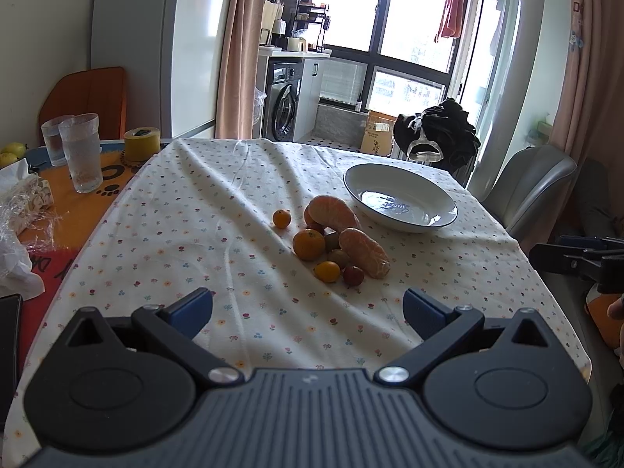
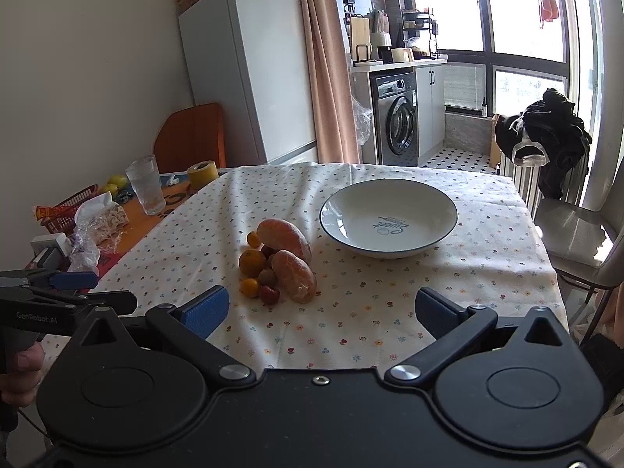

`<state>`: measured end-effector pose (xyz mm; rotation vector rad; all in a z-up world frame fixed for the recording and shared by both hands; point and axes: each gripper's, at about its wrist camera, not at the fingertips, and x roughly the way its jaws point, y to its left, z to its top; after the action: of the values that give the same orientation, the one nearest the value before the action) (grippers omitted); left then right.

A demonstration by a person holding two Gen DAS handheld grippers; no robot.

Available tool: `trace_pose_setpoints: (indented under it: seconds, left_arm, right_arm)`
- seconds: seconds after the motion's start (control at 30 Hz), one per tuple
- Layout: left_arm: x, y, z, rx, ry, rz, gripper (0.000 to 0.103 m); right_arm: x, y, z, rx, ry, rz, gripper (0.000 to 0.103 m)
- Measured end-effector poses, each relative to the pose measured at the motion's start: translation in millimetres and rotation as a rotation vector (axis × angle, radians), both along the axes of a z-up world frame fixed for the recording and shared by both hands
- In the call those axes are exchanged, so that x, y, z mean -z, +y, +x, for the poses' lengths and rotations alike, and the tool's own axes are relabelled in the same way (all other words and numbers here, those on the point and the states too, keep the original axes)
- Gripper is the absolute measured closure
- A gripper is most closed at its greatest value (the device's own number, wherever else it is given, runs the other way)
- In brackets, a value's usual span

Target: Organize fruits

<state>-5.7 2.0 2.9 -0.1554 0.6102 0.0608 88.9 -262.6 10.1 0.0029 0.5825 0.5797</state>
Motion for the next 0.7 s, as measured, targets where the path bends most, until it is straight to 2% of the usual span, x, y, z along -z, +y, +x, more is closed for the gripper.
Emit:
trace_pose_setpoints:
  seconds: [0.7]
  left_arm:
    - [1.2, 1.0, 0.1, 0.000, 0.001, 0.001, 0.000]
  right_arm:
    - [-0.8, -2.4, 0.4, 0.005, 0.000, 0.006, 0.000]
